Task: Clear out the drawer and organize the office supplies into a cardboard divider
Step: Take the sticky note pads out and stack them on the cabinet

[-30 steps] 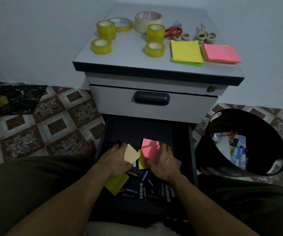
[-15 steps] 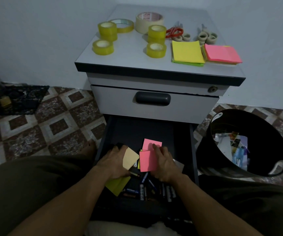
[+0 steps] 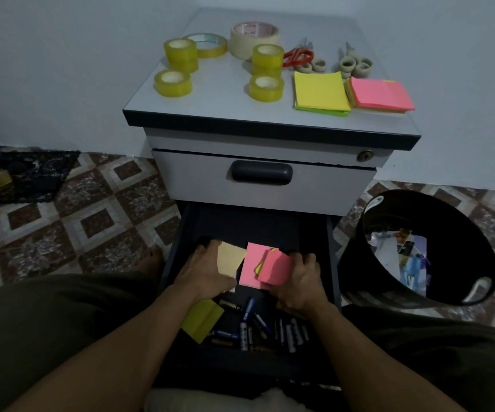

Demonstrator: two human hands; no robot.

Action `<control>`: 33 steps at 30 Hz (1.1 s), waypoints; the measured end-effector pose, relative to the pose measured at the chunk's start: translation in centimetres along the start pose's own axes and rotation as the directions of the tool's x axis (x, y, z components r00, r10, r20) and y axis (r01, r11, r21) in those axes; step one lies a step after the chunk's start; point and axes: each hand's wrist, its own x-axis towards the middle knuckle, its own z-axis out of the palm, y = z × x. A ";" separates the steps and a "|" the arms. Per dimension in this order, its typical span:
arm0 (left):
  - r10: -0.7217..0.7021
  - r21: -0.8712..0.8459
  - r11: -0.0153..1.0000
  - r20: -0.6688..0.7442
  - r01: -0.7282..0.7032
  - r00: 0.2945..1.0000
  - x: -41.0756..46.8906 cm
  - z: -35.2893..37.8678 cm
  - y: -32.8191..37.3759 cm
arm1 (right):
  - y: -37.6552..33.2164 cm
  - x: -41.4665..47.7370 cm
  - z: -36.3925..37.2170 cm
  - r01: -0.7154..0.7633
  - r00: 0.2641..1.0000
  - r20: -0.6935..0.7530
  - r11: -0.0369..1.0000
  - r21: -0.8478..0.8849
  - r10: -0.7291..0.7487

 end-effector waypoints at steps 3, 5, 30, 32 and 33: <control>0.011 -0.022 1.000 0.004 -0.011 1.000 0.7 0.5 1.5 | 0.3 -0.1 0.0 -0.021 0.998 0.052 0.991 -0.131 0.028; 0.014 0.003 1.000 -0.001 -0.014 1.000 1.3 0.9 2.6 | 0.4 -0.2 0.2 -0.031 0.997 0.071 0.990 -0.140 0.041; -0.090 0.234 0.967 -0.051 0.099 0.995 3.4 0.1 0.1 | 0.9 0.8 1.9 0.072 0.997 0.021 0.997 -0.023 -0.072; -0.079 0.219 0.971 -0.076 0.094 0.994 3.2 0.4 0.3 | 0.9 0.8 1.8 0.095 0.995 0.023 0.995 -0.038 -0.095; -0.079 0.192 0.977 -0.085 0.094 0.993 3.2 0.5 0.5 | 0.9 0.9 1.7 0.131 0.991 0.037 0.989 -0.062 -0.129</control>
